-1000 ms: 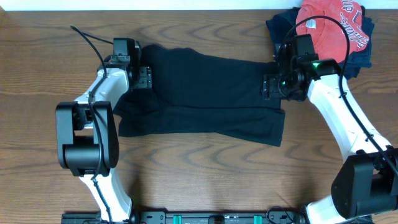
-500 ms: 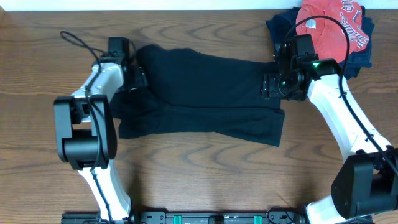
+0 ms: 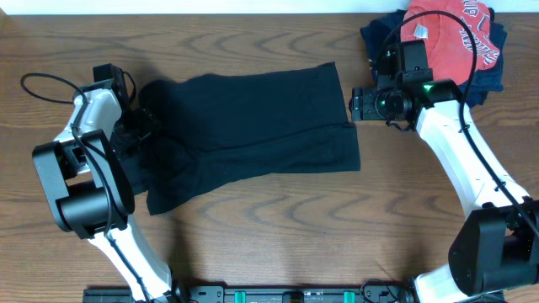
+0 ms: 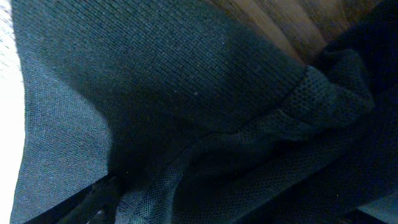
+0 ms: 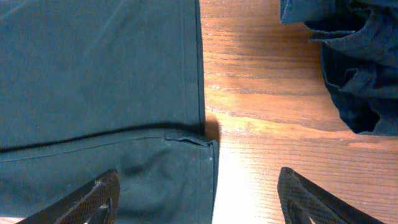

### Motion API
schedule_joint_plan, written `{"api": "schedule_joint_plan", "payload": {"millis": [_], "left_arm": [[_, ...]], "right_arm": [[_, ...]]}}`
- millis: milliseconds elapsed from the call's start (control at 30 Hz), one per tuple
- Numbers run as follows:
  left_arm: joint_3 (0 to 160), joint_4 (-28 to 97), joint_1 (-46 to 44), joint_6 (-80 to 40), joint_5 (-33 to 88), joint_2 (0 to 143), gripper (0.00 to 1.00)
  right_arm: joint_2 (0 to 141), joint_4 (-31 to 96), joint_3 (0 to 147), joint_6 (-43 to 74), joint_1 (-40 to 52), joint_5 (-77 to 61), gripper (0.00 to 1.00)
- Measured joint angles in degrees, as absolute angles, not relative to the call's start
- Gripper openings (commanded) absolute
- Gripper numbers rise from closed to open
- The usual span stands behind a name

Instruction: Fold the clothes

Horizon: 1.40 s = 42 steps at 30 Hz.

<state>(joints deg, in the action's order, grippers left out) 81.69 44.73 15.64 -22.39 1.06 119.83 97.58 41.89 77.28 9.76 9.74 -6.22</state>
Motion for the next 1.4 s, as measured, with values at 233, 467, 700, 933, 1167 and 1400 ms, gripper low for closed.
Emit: {"api": "schedule_joint_plan", "payload": {"millis": [233, 467, 700, 933, 1167, 1400], "left_arm": [[81.62, 44.71, 15.42, -19.66, 1.06, 119.48, 0.84], [80.62, 51.07, 15.20, -11.40, 2.66, 117.62, 0.88], [79.50, 51.40, 15.16, -8.49, 3.38, 103.83, 0.93], [79.85, 41.28, 15.16, -7.68, 5.06, 94.96, 0.92], [87.53, 37.39, 14.46, -7.01, 11.75, 105.12, 0.91], [104.57, 39.18, 12.14, -5.82, 12.67, 118.89, 0.91]], "right_arm": [[97.58, 42.09, 77.32, 8.03, 9.74, -6.92, 0.87], [97.65, 45.19, 80.25, 4.54, 9.72, -8.36, 0.93], [97.67, 46.02, 85.47, 2.44, 9.72, -9.76, 0.94], [97.67, 44.66, 87.22, 1.65, 9.72, -10.63, 0.93], [97.67, 44.21, 87.26, 1.02, 9.72, -11.31, 0.91], [97.67, 45.28, 87.26, 0.80, 10.24, -11.99, 0.91]]}}
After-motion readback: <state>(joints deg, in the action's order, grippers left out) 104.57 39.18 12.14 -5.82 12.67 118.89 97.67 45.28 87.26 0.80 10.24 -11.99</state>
